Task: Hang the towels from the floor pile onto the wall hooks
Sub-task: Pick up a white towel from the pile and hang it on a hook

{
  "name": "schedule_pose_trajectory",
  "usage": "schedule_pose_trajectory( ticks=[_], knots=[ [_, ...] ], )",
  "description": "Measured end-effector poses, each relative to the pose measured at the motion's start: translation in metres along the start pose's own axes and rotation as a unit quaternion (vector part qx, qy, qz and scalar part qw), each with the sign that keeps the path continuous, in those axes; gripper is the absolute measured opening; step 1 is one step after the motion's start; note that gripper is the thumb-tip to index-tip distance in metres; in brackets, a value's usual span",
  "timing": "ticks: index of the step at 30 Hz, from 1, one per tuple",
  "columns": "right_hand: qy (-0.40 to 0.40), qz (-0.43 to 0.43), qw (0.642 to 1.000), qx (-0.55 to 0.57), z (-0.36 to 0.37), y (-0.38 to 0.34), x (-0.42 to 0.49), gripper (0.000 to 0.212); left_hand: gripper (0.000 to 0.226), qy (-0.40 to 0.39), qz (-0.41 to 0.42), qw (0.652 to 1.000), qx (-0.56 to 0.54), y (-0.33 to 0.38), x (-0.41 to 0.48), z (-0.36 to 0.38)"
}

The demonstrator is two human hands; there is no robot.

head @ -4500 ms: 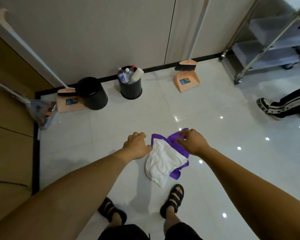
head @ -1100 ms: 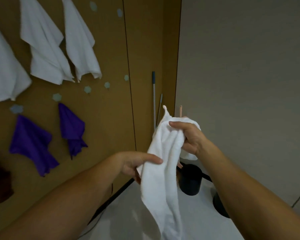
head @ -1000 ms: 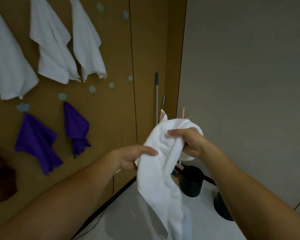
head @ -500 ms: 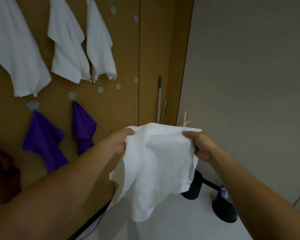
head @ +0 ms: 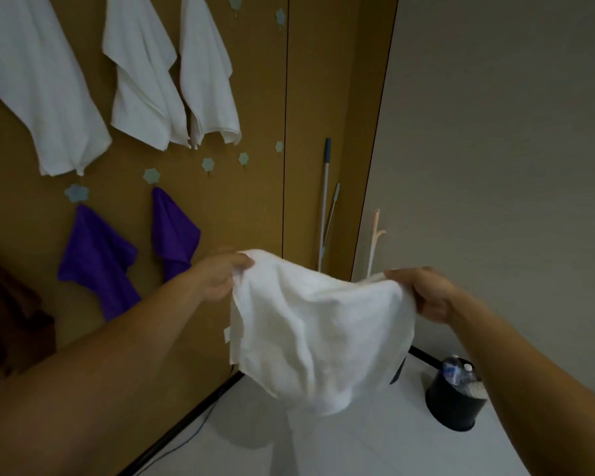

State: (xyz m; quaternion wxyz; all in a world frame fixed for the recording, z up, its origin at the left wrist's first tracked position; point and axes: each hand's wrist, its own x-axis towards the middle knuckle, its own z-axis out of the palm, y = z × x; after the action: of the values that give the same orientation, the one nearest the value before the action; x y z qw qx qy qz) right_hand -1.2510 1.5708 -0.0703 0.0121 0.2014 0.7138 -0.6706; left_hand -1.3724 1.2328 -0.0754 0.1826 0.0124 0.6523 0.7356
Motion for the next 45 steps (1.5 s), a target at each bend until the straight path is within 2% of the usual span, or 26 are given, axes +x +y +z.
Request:
schedule_pose_trajectory(
  ticks=[2, 4, 6, 8, 10, 11, 13, 16, 18, 20, 22, 24, 26, 31, 34, 37, 39, 41, 43, 45],
  knots=[
    [0.032, -0.021, 0.997, 0.074, -0.014, -0.01, 0.006, 0.03, 0.058, 0.073, -0.001, 0.99, 0.119, -0.006, 0.003, -0.001],
    [0.042, -0.064, 0.987, 0.139, -0.024, -0.022, 0.011, 0.026, 0.056, 0.121, 0.052, 0.983, 0.129, -0.001, 0.009, -0.001],
    [0.063, -0.089, 0.982, 0.154, -0.029, -0.024, 0.018, 0.029, 0.044, 0.14, 0.114, 0.976, 0.12, 0.006, 0.012, -0.001],
    [0.082, -0.072, 0.984, 0.144, -0.028, -0.015, 0.024, 0.032, 0.027, 0.152, 0.084, 0.969, 0.175, 0.0, 0.01, -0.005],
    [0.093, -0.047, 0.985, 0.138, -0.025, -0.005, 0.032, 0.033, 0.014, 0.17, 0.006, 0.949, 0.267, -0.015, 0.008, -0.009],
    [0.091, -0.044, 0.985, 0.139, -0.023, -0.001, 0.035, 0.034, 0.012, 0.181, -0.025, 0.946, 0.269, -0.02, 0.007, -0.01],
    [0.084, -0.057, 0.982, 0.16, -0.023, 0.0, 0.04, 0.037, 0.016, 0.174, -0.062, 0.964, 0.193, -0.021, 0.006, -0.01],
    [0.093, -0.072, 0.976, 0.184, -0.028, 0.0, 0.045, 0.034, 0.026, 0.092, -0.091, 0.989, 0.069, -0.009, -0.001, -0.008],
    [0.089, -0.076, 0.975, 0.19, -0.033, 0.002, 0.046, 0.023, 0.028, 0.04, -0.077, 0.996, 0.013, -0.005, -0.003, -0.01],
    [0.087, -0.09, 0.973, 0.196, -0.037, 0.003, 0.047, 0.016, 0.022, 0.064, -0.044, 0.997, 0.001, -0.001, -0.001, -0.01],
    [0.087, -0.107, 0.973, 0.184, -0.04, 0.002, 0.048, 0.018, 0.012, 0.143, 0.002, 0.989, 0.04, 0.002, -0.001, -0.005],
    [0.097, -0.126, 0.974, 0.16, -0.042, -0.001, 0.049, 0.017, 0.016, 0.182, 0.039, 0.98, 0.072, 0.006, 0.001, -0.001],
    [0.114, -0.142, 0.974, 0.136, -0.044, -0.005, 0.05, 0.012, 0.022, 0.187, 0.055, 0.977, 0.091, 0.012, 0.002, 0.002],
    [0.115, -0.144, 0.977, 0.105, -0.055, -0.015, 0.052, 0.011, 0.031, 0.196, 0.03, 0.97, 0.142, 0.026, 0.006, 0.013],
    [0.106, -0.146, 0.979, 0.094, -0.063, -0.021, 0.055, 0.011, 0.032, 0.156, 0.003, 0.975, 0.16, 0.034, 0.006, 0.02],
    [0.071, -0.155, 0.985, 0.034, -0.07, -0.026, 0.058, 0.024, 0.027, 0.044, -0.035, 0.981, 0.185, 0.044, 0.005, 0.026],
    [0.047, -0.152, 0.987, -0.027, -0.075, -0.028, 0.062, 0.038, 0.019, -0.029, -0.05, 0.972, 0.226, 0.049, 0.006, 0.032],
    [0.037, -0.15, 0.984, -0.084, -0.08, -0.029, 0.066, 0.046, 0.039, -0.041, -0.058, 0.961, 0.266, 0.049, 0.008, 0.036],
    [0.044, -0.16, 0.977, -0.136, -0.083, -0.03, 0.071, 0.045, 0.056, -0.018, -0.047, 0.953, 0.3, 0.046, 0.011, 0.041],
    [0.065, -0.179, 0.967, -0.167, -0.084, -0.029, 0.078, 0.037, 0.054, 0.024, -0.025, 0.943, 0.331, 0.042, 0.014, 0.048]
  ],
)
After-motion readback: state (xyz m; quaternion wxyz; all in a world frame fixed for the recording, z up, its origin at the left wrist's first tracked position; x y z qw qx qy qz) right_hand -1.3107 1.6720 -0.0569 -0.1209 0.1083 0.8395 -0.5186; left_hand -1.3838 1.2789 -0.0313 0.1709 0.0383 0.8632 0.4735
